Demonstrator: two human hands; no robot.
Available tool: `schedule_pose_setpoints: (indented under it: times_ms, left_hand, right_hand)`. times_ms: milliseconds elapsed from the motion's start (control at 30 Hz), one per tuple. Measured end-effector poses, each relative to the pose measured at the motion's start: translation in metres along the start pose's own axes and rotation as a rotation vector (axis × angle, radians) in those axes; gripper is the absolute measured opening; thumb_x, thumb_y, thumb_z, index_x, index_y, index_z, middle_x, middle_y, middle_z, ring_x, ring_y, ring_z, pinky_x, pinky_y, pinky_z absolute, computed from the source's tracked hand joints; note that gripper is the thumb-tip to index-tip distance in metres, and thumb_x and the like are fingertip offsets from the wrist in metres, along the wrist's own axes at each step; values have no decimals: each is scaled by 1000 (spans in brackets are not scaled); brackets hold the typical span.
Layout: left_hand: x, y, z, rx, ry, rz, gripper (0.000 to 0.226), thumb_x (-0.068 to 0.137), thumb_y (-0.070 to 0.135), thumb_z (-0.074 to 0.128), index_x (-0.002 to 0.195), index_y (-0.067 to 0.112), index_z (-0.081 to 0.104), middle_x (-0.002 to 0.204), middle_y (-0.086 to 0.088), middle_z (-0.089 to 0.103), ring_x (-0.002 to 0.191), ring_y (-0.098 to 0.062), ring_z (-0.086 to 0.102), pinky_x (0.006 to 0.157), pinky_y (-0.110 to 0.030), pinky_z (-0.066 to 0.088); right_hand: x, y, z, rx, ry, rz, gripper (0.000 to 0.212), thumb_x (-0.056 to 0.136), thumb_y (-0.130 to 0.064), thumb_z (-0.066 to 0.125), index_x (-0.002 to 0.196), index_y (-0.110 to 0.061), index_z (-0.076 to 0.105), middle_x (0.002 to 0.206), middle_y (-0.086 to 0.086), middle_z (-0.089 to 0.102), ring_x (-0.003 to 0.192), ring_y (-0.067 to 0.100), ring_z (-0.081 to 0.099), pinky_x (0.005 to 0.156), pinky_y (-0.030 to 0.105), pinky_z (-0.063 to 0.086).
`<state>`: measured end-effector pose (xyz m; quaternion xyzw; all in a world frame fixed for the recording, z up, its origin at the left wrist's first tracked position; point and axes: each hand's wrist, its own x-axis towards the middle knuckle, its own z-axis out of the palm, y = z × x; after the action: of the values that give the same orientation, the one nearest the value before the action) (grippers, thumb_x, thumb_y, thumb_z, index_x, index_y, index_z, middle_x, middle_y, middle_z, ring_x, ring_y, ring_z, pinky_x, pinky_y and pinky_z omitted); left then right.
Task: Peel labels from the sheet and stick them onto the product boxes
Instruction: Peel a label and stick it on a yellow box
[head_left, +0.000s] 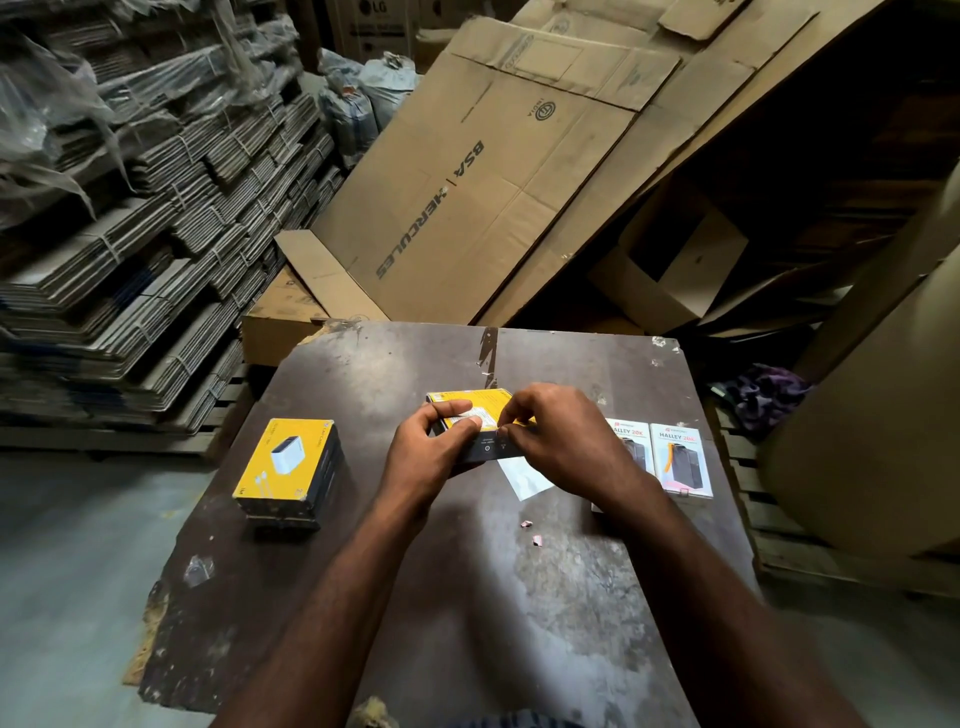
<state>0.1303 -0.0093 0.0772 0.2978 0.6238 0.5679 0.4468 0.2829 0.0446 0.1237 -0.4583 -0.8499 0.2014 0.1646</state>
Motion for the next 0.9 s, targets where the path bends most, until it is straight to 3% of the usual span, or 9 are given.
schedule_pose_setpoints:
  times_ms: [433, 733, 900]
  left_hand:
    - [-1, 3, 1, -30, -8, -1, 19, 91, 13, 68, 110, 14, 66, 105, -4, 63, 89, -18, 70, 67, -28, 60]
    - [1, 4, 1, -62, -28, 37, 24, 91, 11, 68, 114, 15, 65, 114, -1, 64, 87, -16, 73, 69, -28, 60]
    - [-1, 6, 0, -28, -74, 103, 20, 91, 8, 67, 103, 24, 66, 128, 1, 55, 103, -19, 68, 68, -22, 58]
  right_hand:
    - [-2, 2, 2, 50, 33, -3, 5, 86, -31, 72, 89, -27, 73, 94, -5, 68, 86, 12, 62, 75, 28, 49]
    - [2, 5, 8, 167, 106, 12, 8, 82, -23, 75, 78, -28, 70, 87, -7, 62, 83, 11, 59, 79, 34, 54]
    - [2, 8, 9, 212, 90, 44, 11, 81, -21, 77, 77, -29, 71, 89, -5, 62, 82, 9, 58, 74, 25, 50]
